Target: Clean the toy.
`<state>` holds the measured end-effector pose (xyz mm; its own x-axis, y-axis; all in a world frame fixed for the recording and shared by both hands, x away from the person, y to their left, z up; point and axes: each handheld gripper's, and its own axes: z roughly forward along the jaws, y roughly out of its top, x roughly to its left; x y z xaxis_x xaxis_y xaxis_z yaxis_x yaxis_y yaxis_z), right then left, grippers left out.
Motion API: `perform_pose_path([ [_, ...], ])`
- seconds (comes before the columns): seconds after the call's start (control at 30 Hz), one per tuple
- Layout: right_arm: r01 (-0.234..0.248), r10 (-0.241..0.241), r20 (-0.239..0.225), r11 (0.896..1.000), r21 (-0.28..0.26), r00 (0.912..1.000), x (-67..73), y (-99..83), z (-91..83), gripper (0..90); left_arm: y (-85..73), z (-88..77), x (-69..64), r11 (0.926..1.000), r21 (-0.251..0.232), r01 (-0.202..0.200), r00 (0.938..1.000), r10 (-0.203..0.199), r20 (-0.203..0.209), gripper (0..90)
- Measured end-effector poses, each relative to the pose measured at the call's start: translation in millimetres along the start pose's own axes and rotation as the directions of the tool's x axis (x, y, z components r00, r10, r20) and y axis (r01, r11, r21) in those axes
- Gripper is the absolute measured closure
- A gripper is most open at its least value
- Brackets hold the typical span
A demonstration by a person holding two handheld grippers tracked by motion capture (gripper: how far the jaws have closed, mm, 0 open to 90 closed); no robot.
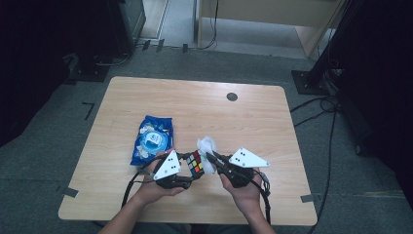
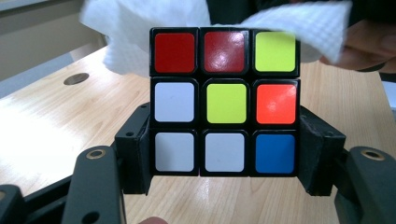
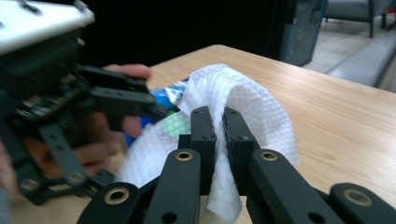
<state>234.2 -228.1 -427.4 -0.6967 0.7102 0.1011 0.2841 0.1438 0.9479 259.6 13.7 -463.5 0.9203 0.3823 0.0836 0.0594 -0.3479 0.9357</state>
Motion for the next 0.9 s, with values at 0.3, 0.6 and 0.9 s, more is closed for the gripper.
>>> perform_pose_path([
  [0.3,-0.016,0.007,0.105,0.996,0.087,0.9944,-25.7,-15.1,1.2,85.6,2.1,-7.6,6.8,0.999,-0.035,0.028,0.9995,-0.029,-0.011,34.4],
  [0.6,-0.04,0.013,0.191,0.99,0.134,0.9815,-46.3,-30.6,1.5,85.5,-0.5,-9.8,11.7,0.9989,-0.031,0.036,0.999,-0.037,-0.025,34.3],
  [0.9,-0.068,0.031,0.248,0.988,0.142,0.9683,-51.4,-34.2,3.1,46.6,-1.0,-9.7,12.2,0.9988,-0.03,0.038,0.9989,-0.039,-0.028,34.4],
])
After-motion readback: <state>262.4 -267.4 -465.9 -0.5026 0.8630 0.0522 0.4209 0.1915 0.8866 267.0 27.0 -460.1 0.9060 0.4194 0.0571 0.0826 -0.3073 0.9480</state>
